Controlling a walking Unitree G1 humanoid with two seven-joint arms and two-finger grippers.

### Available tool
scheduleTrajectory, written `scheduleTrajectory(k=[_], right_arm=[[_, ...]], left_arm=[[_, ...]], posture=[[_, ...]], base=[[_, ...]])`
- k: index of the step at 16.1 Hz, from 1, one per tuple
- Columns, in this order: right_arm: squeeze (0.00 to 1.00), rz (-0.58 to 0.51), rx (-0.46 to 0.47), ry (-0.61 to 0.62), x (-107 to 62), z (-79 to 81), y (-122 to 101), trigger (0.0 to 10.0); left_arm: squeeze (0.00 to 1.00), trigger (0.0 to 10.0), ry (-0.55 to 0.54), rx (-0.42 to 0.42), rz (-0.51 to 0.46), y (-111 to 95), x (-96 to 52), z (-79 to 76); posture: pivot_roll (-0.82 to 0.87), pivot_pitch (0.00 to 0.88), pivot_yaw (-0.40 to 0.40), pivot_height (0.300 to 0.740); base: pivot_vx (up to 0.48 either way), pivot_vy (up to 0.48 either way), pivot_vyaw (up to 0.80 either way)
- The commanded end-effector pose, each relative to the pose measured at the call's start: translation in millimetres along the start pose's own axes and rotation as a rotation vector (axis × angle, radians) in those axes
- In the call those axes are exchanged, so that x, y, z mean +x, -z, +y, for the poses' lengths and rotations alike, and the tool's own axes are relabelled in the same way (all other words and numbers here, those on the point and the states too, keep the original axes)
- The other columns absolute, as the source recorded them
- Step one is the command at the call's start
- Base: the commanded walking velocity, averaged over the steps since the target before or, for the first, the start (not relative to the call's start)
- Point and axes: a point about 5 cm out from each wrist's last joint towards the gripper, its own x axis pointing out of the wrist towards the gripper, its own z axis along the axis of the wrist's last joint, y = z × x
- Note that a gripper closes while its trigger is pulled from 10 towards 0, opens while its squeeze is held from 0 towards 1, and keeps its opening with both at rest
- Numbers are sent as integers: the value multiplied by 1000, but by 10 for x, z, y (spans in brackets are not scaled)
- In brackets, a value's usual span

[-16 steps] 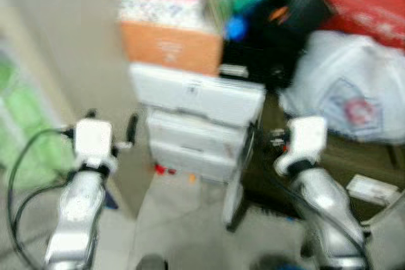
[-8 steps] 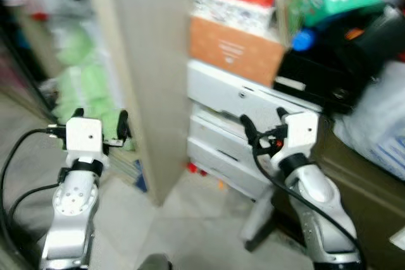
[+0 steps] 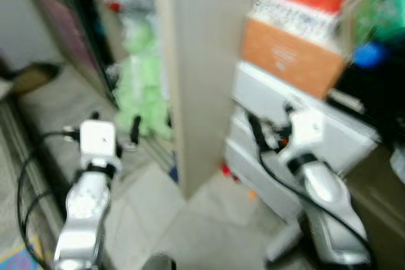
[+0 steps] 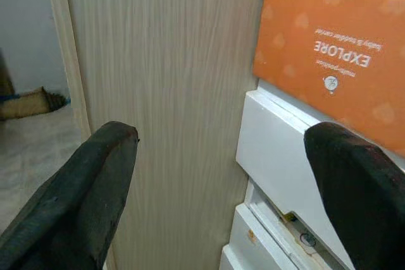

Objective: Clean up the room

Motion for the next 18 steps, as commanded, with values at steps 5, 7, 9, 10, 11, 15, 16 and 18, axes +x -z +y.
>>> scheduleTrajectory(k=[5, 7, 9, 10, 11, 15, 16, 18], right_arm=[[0, -17, 20, -11, 38, 54, -24, 10000], [0, -13, 33, 13, 26, 42, 4, 10000], [0, -12, 42, 30, 22, 41, 22, 10000], [0, -12, 45, 42, 13, 41, 34, 10000], [0, -12, 48, 48, 8, 38, 41, 10000], [0, -9, 42, 43, 23, 32, 58, 10000], [0, -9, 44, 37, 32, 41, 55, 10000], [0, -10, 40, 18, 59, 51, 46, 10000]], left_arm=[[0, 10000, 7, 13, 0, -8, 17, 27], [0, 10000, 10, 16, 2, -2, 20, 40], [0, 10000, 18, 19, 5, 4, 32, 43], [0, 10000, 32, 20, 8, 10, 44, 21], [0, 10000, 38, 21, 9, 12, 49, 11], [0, 10000, 33, 19, 12, 25, 21, -6], [0, 10000, 26, 17, 14, 31, 6, -4], [0, 10000, 5, 5, 21, 47, -27, -5]], posture=[[-36, 18, -50, 740], [-36, 12, -37, 740], [-40, 8, -22, 740], [-42, 7, -15, 740], [-43, 6, -13, 740], [-31, 3, -30, 740], [-30, 2, -32, 740], [-22, 0, -45, 740]], base=[[0, 0, 800], [0, 0, 800], [0, 0, 800], [0, 0, 800], [0, 0, 800], [0, 0, 800], [0, 0, 800], [0, 0, 800]])
